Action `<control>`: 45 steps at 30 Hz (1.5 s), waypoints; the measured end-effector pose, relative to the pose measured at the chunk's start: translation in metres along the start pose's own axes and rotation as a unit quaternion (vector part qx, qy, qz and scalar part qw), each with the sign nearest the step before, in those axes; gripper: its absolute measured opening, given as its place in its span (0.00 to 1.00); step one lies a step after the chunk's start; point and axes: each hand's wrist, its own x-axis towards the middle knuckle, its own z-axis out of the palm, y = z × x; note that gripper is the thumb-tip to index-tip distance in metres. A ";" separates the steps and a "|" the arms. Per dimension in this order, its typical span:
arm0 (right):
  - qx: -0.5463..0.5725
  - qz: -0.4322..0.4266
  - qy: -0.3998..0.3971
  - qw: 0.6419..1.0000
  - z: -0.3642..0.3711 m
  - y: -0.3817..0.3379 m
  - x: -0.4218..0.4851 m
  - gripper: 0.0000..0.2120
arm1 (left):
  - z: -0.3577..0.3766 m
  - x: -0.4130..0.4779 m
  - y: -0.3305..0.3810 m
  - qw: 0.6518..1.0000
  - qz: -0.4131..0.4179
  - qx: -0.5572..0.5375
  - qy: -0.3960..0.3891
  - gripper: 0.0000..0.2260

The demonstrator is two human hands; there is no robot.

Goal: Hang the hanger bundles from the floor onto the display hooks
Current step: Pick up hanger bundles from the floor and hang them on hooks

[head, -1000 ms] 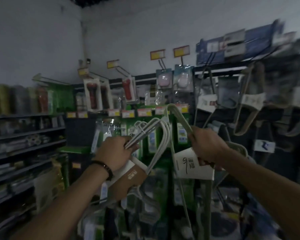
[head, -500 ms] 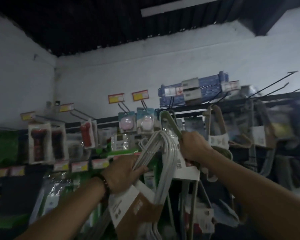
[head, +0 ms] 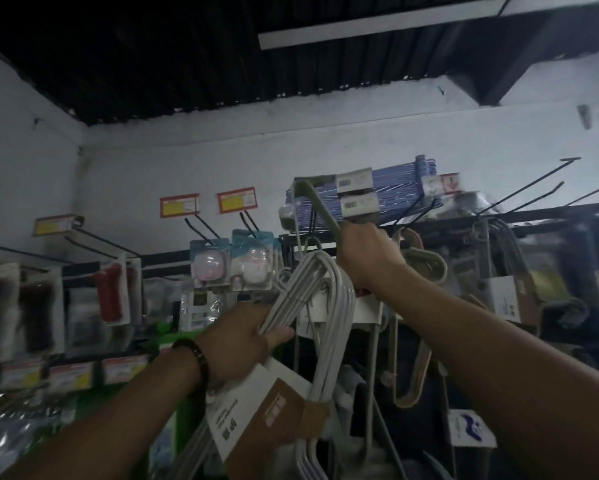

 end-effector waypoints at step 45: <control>0.021 -0.098 -0.245 0.964 -0.086 0.042 -0.129 0.19 | 0.096 -0.026 0.120 0.958 -0.196 -0.055 0.203 0.13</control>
